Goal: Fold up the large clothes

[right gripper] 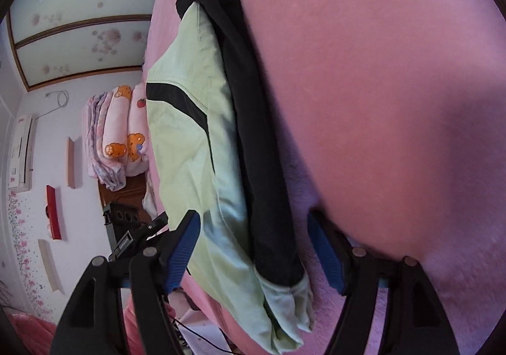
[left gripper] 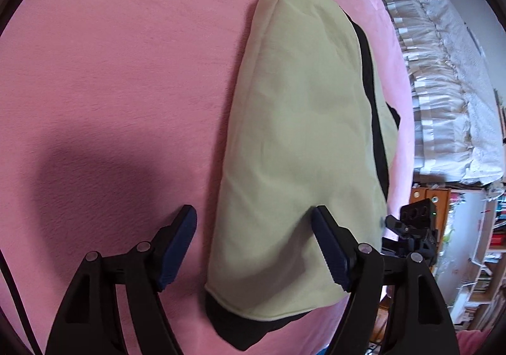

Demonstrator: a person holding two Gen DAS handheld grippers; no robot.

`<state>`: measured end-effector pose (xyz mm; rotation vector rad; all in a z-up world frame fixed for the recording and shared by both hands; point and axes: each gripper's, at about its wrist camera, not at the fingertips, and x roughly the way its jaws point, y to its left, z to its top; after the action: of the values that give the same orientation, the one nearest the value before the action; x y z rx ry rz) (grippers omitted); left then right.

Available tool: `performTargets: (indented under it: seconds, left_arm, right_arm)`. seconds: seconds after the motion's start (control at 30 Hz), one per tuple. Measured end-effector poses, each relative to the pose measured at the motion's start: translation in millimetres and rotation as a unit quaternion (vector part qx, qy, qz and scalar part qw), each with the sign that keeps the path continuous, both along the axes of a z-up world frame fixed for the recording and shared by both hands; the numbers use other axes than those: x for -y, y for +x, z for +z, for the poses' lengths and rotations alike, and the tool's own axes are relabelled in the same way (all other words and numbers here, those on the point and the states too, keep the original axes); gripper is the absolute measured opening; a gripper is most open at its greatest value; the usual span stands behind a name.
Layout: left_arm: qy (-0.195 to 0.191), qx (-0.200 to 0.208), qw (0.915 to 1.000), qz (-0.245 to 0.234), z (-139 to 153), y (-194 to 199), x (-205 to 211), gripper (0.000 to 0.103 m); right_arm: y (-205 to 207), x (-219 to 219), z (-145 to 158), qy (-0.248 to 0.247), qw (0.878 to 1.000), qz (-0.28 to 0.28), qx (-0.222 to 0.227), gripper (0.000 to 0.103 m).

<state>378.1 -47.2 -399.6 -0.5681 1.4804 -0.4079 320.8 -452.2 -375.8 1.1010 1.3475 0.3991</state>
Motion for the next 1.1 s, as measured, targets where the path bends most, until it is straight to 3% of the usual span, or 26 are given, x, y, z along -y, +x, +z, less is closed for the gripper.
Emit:
performTargets:
  seconds: [0.33,0.5,0.57,0.63,0.7,0.83,1.1]
  left_arm:
    - [-0.047,-0.004,0.9988,0.011,-19,28,23,0.08]
    - [-0.018,0.002,0.9998,0.012,-17,34,36,0.081]
    - [0.0,0.011,0.9997,0.021,-12,31,40,0.078]
    - [0.021,0.02,0.9991,0.029,-6,27,42,0.075]
    - [0.038,0.032,0.9981,0.035,1,24,45,0.072]
    - [0.07,0.051,0.9952,0.046,16,18,57,0.052]
    - [0.118,0.063,0.9881,0.077,58,6,76,0.031]
  right_arm:
    - [46,-30,-11,0.052,0.997,0.047,0.007,0.074]
    - [54,-40,-11,0.047,0.998,0.049,0.002,0.074]
    - [53,-41,-9,0.038,0.998,0.043,0.006,0.068]
    - [50,-42,-8,0.007,0.999,0.045,0.005,0.038]
    - [46,-39,-12,0.01,0.999,0.03,0.006,0.031]
    - [41,-40,-4,0.017,0.999,0.019,0.025,0.015]
    - [31,-64,49,-0.065,0.992,0.058,0.088,0.011]
